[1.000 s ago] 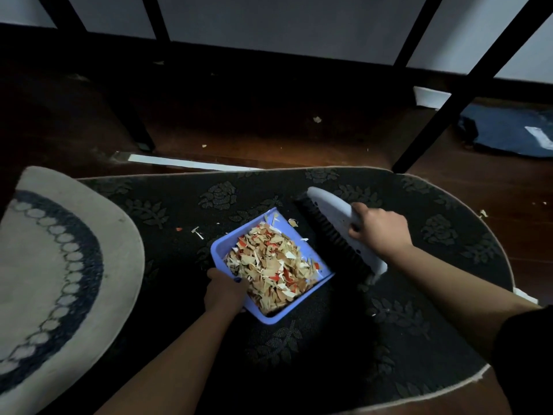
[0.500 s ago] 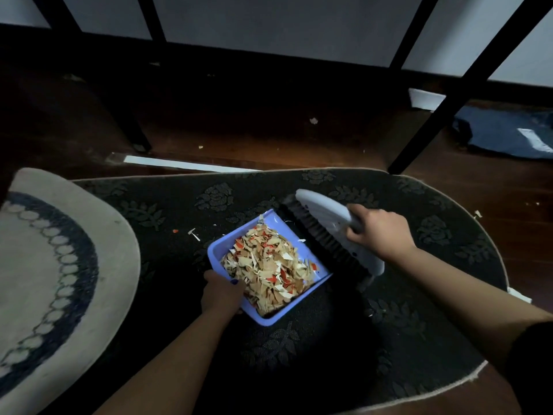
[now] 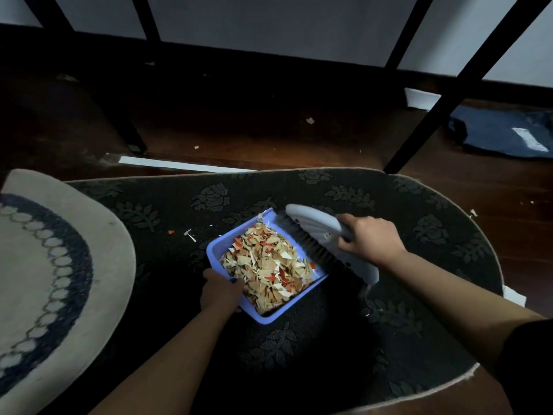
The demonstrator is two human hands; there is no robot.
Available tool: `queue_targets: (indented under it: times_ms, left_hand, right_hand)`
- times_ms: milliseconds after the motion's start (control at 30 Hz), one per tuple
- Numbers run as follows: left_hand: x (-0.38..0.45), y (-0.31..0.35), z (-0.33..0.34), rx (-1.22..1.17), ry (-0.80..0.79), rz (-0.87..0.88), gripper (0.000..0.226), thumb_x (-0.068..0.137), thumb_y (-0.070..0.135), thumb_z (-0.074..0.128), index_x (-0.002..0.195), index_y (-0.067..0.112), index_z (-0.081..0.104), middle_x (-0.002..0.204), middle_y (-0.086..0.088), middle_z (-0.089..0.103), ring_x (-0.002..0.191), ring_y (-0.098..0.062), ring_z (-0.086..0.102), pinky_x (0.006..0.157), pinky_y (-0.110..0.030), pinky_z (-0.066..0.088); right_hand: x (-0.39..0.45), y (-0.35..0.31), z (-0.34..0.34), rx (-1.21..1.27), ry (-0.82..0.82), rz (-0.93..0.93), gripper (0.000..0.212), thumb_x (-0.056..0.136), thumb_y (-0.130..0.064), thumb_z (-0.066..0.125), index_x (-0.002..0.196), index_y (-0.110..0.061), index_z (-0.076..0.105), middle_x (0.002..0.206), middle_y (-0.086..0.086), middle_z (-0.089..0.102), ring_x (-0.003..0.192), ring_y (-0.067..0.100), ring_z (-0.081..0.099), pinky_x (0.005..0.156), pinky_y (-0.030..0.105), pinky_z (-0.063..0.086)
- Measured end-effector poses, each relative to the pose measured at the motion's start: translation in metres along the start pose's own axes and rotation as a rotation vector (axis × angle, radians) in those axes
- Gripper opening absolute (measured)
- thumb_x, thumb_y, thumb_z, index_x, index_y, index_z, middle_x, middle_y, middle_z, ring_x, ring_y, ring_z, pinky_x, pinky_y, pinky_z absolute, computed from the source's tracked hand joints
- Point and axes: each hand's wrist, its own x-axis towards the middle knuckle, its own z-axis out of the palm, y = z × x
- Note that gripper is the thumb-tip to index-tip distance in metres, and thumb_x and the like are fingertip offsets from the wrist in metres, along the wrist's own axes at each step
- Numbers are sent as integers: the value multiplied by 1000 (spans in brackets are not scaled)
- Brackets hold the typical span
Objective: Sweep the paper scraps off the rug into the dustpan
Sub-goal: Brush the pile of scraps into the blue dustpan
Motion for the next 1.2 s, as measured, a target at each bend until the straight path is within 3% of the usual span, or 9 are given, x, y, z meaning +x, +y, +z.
queue_targets:
  times_ms: [167,333,400,500,767,933,1100,1200]
  left_hand:
    - [2,4,5,4,2,26,60,93,20,62,135,0,24,125,-25,50,93,-40,62,84,-50,54]
    - [5,4,6,35,-10,45,59,94,20,60,134,-1,23,126,-24,50,66,-29,56,76,-41,53]
    - [6,4,6,36,-10,46,60,94,19,59,136,0,21,128,-24,49,73,-32,57,78,-43,54]
    - [8,4,6,56,-11,66,61,95,19,58,138,-1,20,131,-23,48,66,-26,51,73,-36,46]
    - [9,-2,4,23,-10,56,62,93,19,61,136,0,21,127,-24,48,101,-42,60,87,-50,53]
    - [5,-8,-3,42,5,52,60,93,19,61,135,-2,24,128,-24,48,99,-38,58,82,-42,50]
    - [3,-22,-14,57,31,37,61,90,22,63,133,-3,28,128,-23,50,111,-38,55,82,-38,44]
    - [3,-33,-22,36,53,36,57,87,23,66,125,-2,32,123,-23,53,107,-38,58,81,-35,48]
  right_hand:
    - [4,16,-12,-7,73,89,40,85,-41,52,124,-28,51,96,6,69,86,29,65,61,31,42]
    - [9,17,-2,-62,15,107,37,86,-40,52,120,-25,51,97,7,68,85,30,65,57,28,37]
    - [7,12,3,-62,-29,78,42,86,-42,53,125,-28,49,103,8,68,90,30,65,60,29,38]
    - [5,-2,7,-49,-60,22,48,85,-44,53,131,-30,47,106,5,68,92,29,65,62,29,39]
    - [2,-1,1,31,-91,-37,50,84,-48,53,133,-37,46,109,2,68,97,26,64,68,30,44]
    - [-6,-8,-1,49,-96,-78,49,85,-48,52,132,-37,46,107,0,68,95,25,64,65,29,40]
    - [-13,-20,0,37,-85,-108,48,86,-47,50,132,-36,45,106,0,68,93,25,65,68,30,45]
    - [-17,-24,-1,39,-52,-89,45,86,-46,50,129,-35,47,106,2,68,94,27,65,70,32,47]
